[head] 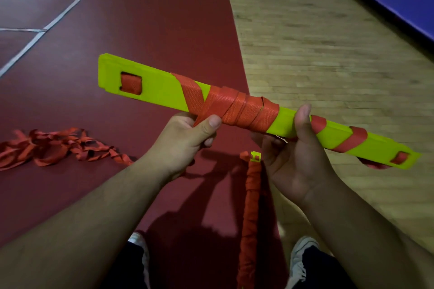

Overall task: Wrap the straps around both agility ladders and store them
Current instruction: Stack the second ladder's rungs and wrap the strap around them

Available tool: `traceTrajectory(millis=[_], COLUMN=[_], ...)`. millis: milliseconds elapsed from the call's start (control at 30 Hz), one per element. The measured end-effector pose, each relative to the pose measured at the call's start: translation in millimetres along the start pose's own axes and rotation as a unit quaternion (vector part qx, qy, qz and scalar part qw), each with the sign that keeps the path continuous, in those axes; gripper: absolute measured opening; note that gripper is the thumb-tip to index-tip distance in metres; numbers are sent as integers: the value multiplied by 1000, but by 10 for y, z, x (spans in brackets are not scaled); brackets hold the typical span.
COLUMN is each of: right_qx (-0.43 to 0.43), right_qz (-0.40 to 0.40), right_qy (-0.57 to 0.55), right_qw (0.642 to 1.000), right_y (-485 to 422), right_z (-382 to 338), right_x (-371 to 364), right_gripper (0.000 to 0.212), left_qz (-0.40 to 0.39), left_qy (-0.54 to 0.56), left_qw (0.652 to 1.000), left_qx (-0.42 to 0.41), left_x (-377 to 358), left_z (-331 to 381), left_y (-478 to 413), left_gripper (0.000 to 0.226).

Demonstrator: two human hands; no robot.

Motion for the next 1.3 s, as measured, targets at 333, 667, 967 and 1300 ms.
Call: traceTrajectory(millis=[333, 667, 967, 1300], right_qx=[41, 77, 32, 7], right_qz=[-155, -145, -74, -92], right_qy=[92, 26, -22, 85], right_qw=[983, 986, 997, 992], right_y=[-46, -65, 3, -23], right_z=[-89, -180, -100, -26], right_x=[-127, -80, -36, -38], right_gripper=[74, 84, 46, 58], left_qz=[29, -22, -65, -20], left_qy=[165, 95, 154, 224], left_qw=[983, 995, 986, 974], left_qx=[69, 23, 25, 19], left_x=[6, -50, -126, -36], left_z=[-172, -198, -193, -218], left_y=[-40, -74, -95, -105], left_gripper=[54, 60, 78, 96])
Point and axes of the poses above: each hand's wrist, its own y-axis away from the middle knuckle, its own x-axis out of the back of the hand, z = x × y, the point moved 8 cm from there along -y, towards the middle knuckle, and after that the axes turned 1 degree about -x, right-handed, at the moved point
